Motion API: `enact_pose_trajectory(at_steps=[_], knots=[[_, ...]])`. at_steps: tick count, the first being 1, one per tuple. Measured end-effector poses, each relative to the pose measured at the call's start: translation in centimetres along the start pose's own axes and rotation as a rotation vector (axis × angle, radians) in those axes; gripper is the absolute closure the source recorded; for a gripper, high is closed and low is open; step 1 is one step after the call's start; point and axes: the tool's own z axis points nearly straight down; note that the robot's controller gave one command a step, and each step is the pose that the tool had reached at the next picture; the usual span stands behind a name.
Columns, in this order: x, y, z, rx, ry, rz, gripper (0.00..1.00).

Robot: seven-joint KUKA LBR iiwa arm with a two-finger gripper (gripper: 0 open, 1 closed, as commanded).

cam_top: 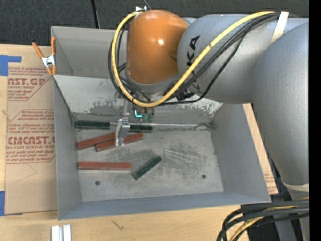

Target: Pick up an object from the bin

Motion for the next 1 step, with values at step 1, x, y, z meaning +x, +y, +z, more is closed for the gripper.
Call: enact_pose_trajectory(at_steps=[1], knots=[[-0.18, -0.10, -0.49, -0.001, -0.008, 0.002, 0.00]])
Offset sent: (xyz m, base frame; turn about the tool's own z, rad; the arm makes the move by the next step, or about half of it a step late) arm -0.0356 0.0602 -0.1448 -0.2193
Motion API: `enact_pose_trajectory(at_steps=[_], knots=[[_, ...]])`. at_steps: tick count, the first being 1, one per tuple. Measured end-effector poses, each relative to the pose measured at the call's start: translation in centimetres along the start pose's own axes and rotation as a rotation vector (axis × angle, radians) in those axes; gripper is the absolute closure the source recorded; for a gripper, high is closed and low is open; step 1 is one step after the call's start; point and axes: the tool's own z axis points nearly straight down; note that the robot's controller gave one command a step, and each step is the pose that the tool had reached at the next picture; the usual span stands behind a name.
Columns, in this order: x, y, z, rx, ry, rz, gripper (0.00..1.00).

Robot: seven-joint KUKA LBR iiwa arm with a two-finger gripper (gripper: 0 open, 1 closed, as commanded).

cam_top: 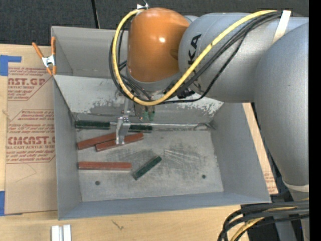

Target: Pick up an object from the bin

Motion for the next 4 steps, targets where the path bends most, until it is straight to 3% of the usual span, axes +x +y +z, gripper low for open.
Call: enact_pose_trajectory(at_steps=[1, 2, 3, 4], knots=[[1.5, 2.6, 6.3, 0.000, -0.003, -0.094, 0.00], [3.1, 6.2, 6.8, 0.001, 0.001, -0.279, 0.00], [4.5, 6.1, 12.1, 0.001, 0.001, -0.351, 0.00], [7.2, 6.2, 14.5, 0.000, 0.001, -0.122, 0.00]])
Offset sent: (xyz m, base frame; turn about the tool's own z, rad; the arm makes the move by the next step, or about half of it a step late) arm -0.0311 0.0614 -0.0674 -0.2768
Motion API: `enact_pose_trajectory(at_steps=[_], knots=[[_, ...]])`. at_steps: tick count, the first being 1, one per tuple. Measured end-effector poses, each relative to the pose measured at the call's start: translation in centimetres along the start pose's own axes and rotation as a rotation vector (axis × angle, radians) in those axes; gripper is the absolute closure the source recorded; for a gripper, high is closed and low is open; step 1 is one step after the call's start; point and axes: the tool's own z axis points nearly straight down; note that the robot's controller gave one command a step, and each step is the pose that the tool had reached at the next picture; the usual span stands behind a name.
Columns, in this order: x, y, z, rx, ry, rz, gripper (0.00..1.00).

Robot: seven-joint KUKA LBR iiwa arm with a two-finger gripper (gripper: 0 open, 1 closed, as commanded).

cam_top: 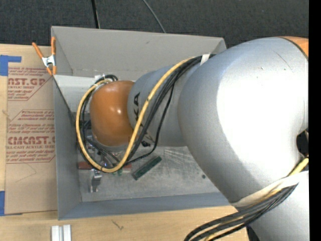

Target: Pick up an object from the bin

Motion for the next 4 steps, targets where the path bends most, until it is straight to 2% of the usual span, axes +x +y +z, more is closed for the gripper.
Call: enact_pose_trajectory(at_steps=[1, 2, 3, 4], knots=[[0.3, -2.3, 0.0, -0.006, -0.016, -0.179, 1.00], [0.3, -2.2, 0.0, -0.006, -0.016, -0.179, 1.00], [0.4, -2.3, -0.2, -0.004, -0.009, -0.180, 1.00], [0.8, -2.4, -1.6, 0.001, 0.007, -0.180, 1.00]])
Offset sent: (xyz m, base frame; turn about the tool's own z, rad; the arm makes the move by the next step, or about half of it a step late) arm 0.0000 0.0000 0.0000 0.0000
